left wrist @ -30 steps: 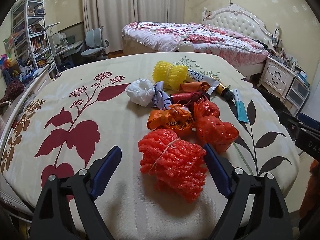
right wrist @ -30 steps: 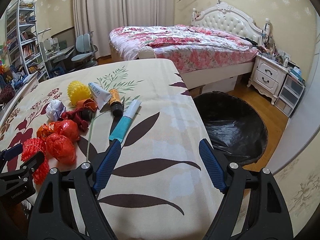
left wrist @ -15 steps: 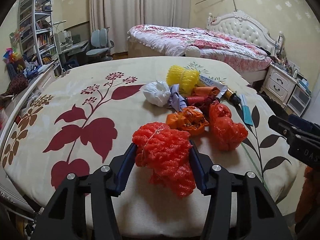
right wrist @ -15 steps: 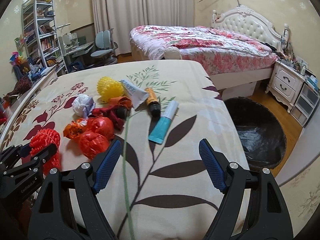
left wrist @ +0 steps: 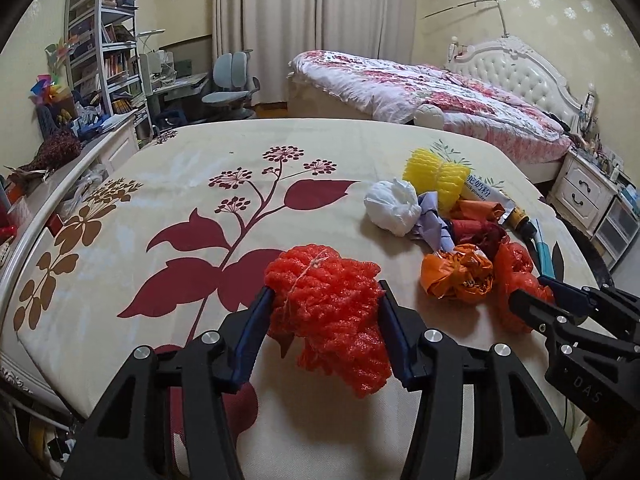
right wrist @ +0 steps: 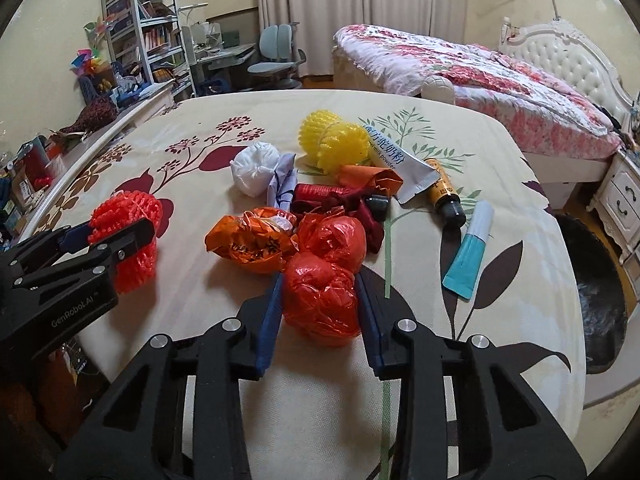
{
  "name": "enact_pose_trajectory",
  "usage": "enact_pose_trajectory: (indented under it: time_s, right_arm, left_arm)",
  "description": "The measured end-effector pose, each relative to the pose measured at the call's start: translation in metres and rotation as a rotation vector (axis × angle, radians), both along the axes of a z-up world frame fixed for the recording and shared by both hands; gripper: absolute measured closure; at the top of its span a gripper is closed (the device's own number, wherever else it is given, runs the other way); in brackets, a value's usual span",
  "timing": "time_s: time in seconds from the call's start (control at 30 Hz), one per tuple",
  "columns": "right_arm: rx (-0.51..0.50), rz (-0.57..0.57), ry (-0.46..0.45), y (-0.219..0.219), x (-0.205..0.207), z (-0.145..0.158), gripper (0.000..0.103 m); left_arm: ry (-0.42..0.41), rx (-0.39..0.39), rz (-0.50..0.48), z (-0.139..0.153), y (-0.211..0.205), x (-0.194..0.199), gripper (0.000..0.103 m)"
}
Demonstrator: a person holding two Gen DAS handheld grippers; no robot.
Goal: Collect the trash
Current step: 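Carry both held items to the black bin and open both tools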
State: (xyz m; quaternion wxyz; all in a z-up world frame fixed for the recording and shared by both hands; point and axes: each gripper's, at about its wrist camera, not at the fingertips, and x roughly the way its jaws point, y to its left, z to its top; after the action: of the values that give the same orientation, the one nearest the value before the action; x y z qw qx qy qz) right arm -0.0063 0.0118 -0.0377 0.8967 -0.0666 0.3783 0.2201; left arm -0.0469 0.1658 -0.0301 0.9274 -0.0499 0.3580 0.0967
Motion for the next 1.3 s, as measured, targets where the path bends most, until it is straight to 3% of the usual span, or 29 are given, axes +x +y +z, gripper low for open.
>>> enact_pose_trajectory:
  time_s: [0.2,0.47,0.67,0.8,1.1,1.3]
  right_arm:
    - [-0.033,-0.038,-0.052,-0.01,-0.008,0.009,0.072]
    - [0.011,-0.247,-0.071,-0.066,0.002,0.033,0.072]
    - [0.012,-0.425,-0.138,-0.125,0.012,0.047,0.072]
    - [0.02,-0.484,-0.175,-0.165,0.022,0.052,0.072]
    - [0.054,-0.564,-0.178,-0.252,0.06,0.035,0.072]
    - [0.052,-0.619,-0.172,-0.284,0.072,0.02,0.071]
  left_arm:
    - [-0.035,-0.017,-0.05,0.009,-0.007,0.006,0.05]
    - [-0.107,-0.054,-0.219,0.037,-0.042,0.031,0.05]
    - [-0.127,-0.054,-0.376,0.051,-0.097,0.05,0.05]
    - [-0.137,-0.038,-0.433,0.053,-0.14,0.062,0.05]
    - [-0.139,0.0,-0.487,0.051,-0.235,0.111,0.05]
    - [-0.087,0.01,-0.523,0.031,-0.281,0.143,0.05]
